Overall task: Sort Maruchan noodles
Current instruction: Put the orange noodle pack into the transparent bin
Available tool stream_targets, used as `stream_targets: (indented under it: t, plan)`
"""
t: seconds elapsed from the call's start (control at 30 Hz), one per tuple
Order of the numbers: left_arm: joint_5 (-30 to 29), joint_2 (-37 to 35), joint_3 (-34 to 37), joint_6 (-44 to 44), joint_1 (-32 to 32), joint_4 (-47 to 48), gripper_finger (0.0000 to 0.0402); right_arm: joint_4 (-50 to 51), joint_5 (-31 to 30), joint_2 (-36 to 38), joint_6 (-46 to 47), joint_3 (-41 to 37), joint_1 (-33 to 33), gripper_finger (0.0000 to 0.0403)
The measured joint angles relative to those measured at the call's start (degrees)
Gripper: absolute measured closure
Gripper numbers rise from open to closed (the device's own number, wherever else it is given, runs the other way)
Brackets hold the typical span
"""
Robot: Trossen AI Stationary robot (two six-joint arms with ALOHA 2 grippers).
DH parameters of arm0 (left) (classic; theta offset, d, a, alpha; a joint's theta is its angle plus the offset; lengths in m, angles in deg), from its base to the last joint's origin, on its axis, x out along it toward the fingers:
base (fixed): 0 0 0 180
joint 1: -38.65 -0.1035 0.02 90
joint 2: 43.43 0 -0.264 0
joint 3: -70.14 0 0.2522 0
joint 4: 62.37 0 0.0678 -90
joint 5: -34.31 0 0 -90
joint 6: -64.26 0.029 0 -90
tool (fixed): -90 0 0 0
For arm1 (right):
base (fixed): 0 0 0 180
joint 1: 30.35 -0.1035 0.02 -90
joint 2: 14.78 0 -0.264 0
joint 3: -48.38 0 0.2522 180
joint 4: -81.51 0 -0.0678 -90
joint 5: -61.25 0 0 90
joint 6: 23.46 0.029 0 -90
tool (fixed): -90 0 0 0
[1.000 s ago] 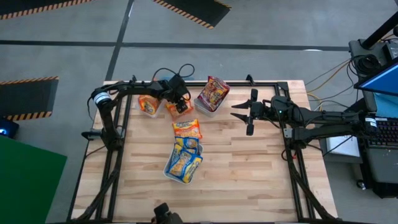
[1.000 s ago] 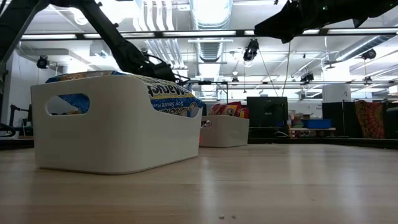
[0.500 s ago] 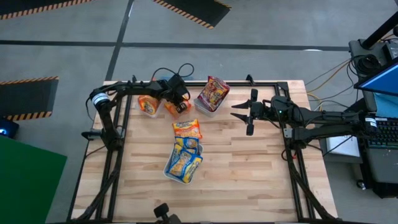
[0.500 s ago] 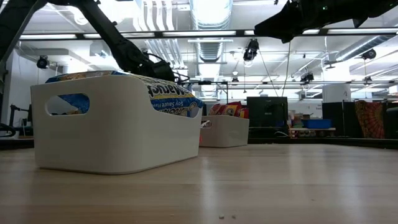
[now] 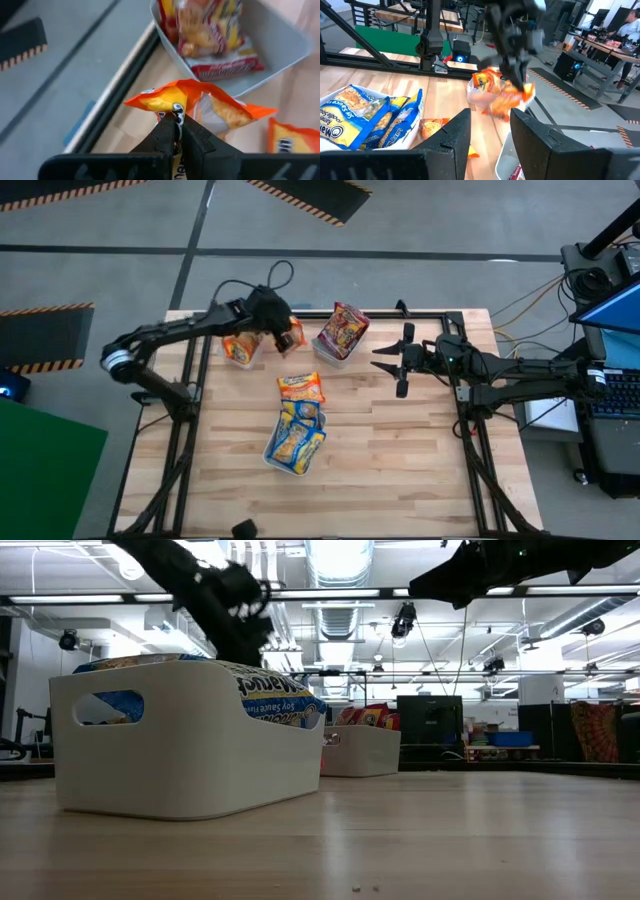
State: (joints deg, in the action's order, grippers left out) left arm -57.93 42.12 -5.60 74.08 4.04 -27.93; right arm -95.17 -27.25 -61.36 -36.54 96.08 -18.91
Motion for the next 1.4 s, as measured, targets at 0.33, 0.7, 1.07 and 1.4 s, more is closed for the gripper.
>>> stream_targets:
  t: [0.33,0.7,1.07,1.4]
  plan:
    - [-18.84,-14.09,-0.04,-3.03,-0.06,15.53,0.0401,-0.02,0.00,0.00,-0.07,0.00,0.00,0.0275]
    - [-31.09,-13.78,-0.07,-13.44,-2.03,27.95,0.0401,-0.04,-0.02,0.00,-0.02,0.00,0.00,0.0275]
    - [-28.50,-5.06,-0.14,-20.00,-2.21,33.38,0.0402,-0.04,0.00,0.00,-0.13,0.00,0.00,0.0275]
    - [-24.29,3.88,-0.15,-25.26,-0.06,31.68,0.0399,0.02,-0.02,0.00,-0.42,0.00,0.00,0.0275]
